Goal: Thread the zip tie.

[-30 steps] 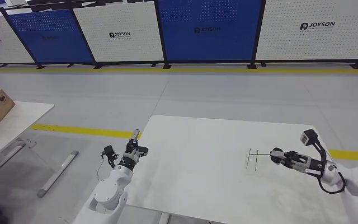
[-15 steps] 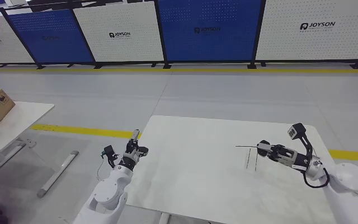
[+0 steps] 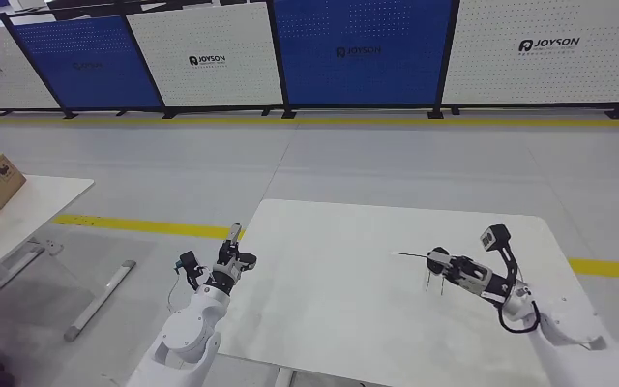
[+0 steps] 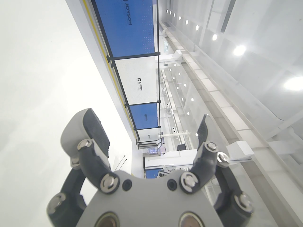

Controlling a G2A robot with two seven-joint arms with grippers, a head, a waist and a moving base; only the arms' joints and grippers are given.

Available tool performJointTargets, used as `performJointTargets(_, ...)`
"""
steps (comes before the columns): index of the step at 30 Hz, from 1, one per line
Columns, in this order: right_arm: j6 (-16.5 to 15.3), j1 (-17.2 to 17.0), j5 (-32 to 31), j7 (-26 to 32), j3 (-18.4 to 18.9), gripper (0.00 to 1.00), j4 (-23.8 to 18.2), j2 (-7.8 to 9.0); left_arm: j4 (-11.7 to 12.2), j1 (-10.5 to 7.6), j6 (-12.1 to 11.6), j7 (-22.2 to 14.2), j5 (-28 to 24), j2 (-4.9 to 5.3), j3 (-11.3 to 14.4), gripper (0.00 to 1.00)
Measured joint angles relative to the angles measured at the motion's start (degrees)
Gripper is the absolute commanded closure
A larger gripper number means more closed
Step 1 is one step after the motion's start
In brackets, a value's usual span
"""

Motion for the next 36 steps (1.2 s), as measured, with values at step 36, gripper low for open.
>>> performJointTargets(36,0.07,0.01,0.03,0.15,0.06,1.00,0.00,0.02,-3.44,-6.01,5.69,-4.97,8.17,-1.12,13.88,0.00)
